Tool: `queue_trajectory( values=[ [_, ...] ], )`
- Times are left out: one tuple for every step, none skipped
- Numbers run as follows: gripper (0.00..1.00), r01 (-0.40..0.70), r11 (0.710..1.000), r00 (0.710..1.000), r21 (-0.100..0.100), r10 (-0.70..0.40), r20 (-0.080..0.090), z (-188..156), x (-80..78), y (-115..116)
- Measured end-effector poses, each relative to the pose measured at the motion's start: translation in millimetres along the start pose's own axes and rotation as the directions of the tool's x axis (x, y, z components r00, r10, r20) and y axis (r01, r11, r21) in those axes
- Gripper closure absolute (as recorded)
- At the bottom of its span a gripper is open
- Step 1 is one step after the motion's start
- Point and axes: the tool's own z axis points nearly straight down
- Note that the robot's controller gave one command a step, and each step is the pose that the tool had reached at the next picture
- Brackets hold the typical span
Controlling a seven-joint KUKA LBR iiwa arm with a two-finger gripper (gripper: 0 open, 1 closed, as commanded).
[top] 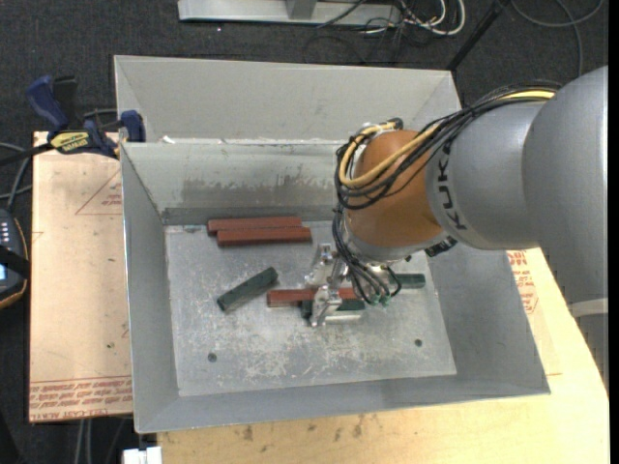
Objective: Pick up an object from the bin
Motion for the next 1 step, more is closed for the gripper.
queue_trajectory(
  values=[
    [1.0, -0.031, 1.0, 0.999, 0.003, 0.031, -0.013, -123.2, -2.9, -2.2]
  ],
)
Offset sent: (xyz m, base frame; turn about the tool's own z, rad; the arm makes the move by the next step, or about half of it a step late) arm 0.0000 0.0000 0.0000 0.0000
